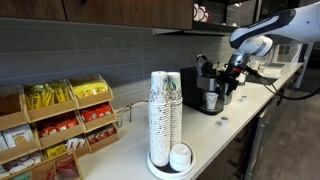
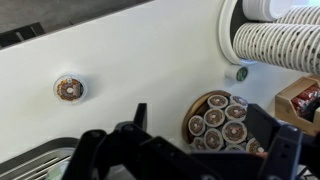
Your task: Open the lid of the coffee machine and place the pod inside
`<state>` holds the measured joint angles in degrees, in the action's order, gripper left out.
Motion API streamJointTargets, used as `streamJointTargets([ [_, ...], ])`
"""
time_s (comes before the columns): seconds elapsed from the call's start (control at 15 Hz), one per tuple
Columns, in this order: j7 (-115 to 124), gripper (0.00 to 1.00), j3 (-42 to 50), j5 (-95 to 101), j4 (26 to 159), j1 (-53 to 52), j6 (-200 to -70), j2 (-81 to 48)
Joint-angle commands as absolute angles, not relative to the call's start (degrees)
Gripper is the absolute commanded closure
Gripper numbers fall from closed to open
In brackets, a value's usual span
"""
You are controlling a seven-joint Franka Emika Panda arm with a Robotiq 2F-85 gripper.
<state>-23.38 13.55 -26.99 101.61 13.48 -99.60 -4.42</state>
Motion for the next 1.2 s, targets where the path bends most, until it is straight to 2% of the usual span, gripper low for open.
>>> streamJointTargets([
  [0.0, -23.4, 0.00, 13.1, -26.9, 101.4, 14.0, -99.4, -4.5],
  [0.27, -23.4, 0.00, 13.1, -26.9, 101.4, 14.0, -99.4, -4.5],
  [0.6, -15.9, 0.00, 12.6, -12.9, 105.5, 12.7, -115.4, -7.9],
  [1.13, -13.3, 0.00, 11.1, -5.0, 109.1, 13.1, -125.1, -15.4],
])
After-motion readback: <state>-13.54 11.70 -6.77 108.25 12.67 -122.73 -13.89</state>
